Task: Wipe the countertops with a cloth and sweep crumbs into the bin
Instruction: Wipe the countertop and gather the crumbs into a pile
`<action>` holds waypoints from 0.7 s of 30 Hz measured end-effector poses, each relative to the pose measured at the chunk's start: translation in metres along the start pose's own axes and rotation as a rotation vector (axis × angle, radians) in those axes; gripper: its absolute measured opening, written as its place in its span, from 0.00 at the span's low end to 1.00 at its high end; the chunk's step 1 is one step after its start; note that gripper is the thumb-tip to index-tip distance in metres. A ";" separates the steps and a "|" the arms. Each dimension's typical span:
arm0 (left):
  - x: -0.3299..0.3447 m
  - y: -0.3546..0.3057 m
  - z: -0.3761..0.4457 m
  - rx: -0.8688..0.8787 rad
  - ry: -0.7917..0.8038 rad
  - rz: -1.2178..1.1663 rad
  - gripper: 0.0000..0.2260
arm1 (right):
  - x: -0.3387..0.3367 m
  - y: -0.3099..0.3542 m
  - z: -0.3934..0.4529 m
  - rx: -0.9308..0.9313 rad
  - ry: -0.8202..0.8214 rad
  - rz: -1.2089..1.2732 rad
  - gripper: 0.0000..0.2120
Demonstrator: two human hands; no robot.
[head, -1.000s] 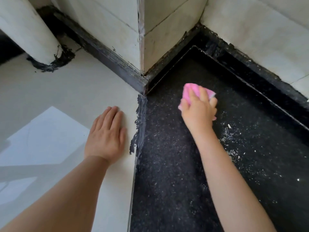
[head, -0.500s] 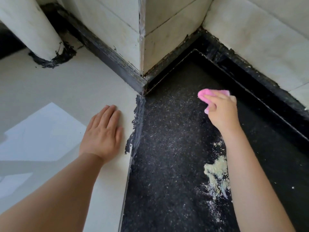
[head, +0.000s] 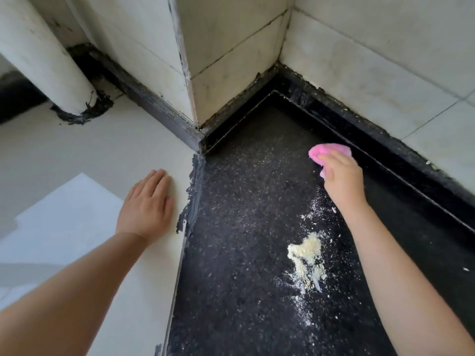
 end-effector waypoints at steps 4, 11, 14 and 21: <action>-0.009 -0.033 -0.004 0.139 -0.069 0.015 0.22 | -0.005 0.033 -0.039 -0.163 0.171 0.146 0.18; 0.009 -0.096 -0.013 0.293 0.067 -0.023 0.22 | -0.016 -0.005 0.013 -0.153 0.031 0.065 0.16; 0.023 -0.096 -0.012 0.198 0.093 0.029 0.24 | 0.009 -0.024 0.044 -0.105 0.007 0.083 0.17; 0.026 -0.095 -0.012 0.183 0.095 0.016 0.29 | 0.027 0.025 -0.006 -0.297 0.263 0.192 0.21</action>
Point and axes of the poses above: each hand's wrist, its own z-axis towards the middle knuckle, its own x-axis out of the palm, y = z × x, the point moved 3 cm from there along z, towards the middle knuckle, and after that the axes turned 13 degrees about -x, right-handed, at the moved point
